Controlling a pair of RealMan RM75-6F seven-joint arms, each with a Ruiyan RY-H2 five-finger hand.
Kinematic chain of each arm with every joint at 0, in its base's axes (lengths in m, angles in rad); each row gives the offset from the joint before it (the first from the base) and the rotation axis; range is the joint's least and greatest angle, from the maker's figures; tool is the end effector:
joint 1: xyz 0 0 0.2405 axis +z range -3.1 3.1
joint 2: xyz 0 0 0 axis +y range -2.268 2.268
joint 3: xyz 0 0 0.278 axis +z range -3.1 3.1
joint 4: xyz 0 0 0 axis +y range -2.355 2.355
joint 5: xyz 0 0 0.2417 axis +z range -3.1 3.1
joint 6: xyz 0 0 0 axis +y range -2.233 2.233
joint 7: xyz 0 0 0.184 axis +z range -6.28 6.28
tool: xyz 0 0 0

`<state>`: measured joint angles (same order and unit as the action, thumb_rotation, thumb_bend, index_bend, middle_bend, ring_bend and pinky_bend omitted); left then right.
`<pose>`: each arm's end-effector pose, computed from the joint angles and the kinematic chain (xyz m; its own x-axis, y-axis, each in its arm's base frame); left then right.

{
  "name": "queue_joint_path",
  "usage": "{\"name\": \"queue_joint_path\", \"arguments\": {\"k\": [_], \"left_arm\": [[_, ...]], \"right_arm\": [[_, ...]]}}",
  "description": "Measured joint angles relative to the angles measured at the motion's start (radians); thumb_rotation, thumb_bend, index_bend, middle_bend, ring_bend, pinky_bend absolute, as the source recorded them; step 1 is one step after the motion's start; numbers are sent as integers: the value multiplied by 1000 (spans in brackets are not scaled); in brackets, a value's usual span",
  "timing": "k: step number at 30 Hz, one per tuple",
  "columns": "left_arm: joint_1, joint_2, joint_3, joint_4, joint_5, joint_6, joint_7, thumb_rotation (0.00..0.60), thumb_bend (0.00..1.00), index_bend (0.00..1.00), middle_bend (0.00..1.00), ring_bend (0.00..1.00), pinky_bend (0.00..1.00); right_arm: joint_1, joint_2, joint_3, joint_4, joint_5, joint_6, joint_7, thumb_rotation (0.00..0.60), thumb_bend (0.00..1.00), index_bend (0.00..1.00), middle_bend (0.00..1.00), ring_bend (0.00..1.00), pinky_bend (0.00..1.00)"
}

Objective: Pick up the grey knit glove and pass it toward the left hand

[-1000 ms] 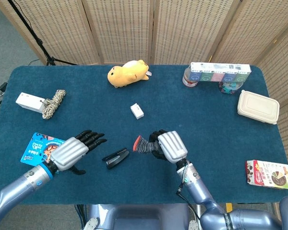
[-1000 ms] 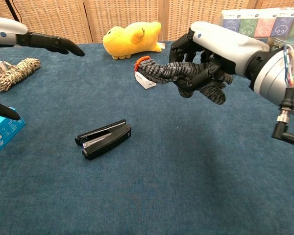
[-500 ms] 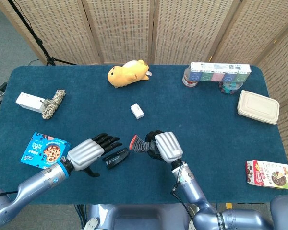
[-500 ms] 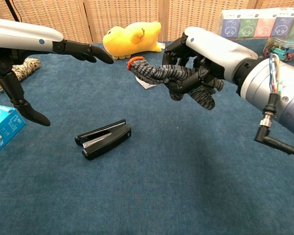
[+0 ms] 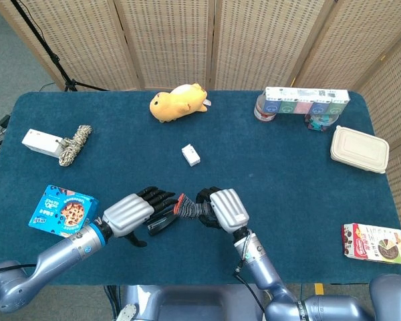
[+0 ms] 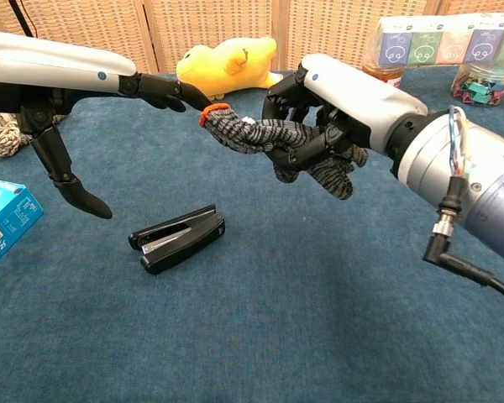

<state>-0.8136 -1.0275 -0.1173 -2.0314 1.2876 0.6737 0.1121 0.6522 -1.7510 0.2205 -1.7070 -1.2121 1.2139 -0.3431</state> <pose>-0.0917 0.3176 0.0158 0.5089 0.4986 0.7018 0.7812 -0.6099 -0.1332 -0.0566 -0.3271 -0.0768 0.0551 -0.2332 0.9709 -0.9230 -0.3827 -0.0396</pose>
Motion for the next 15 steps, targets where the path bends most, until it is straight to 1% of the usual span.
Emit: {"name": "queue_joint_path", "arguments": {"k": [9, 15], "left_arm": [[-24, -22, 15, 4, -32, -12, 10, 600, 0, 0, 0, 0, 0], [-31, -23, 19, -4, -45, 2, 27, 600, 0, 0, 0, 0, 0]], "right_arm": [[-4, -8, 12, 2, -7, 5, 10, 600, 590, 587, 517, 482, 681], [-7, 1, 20, -2, -5, 5, 15, 600, 591, 588, 518, 481, 681]]}}
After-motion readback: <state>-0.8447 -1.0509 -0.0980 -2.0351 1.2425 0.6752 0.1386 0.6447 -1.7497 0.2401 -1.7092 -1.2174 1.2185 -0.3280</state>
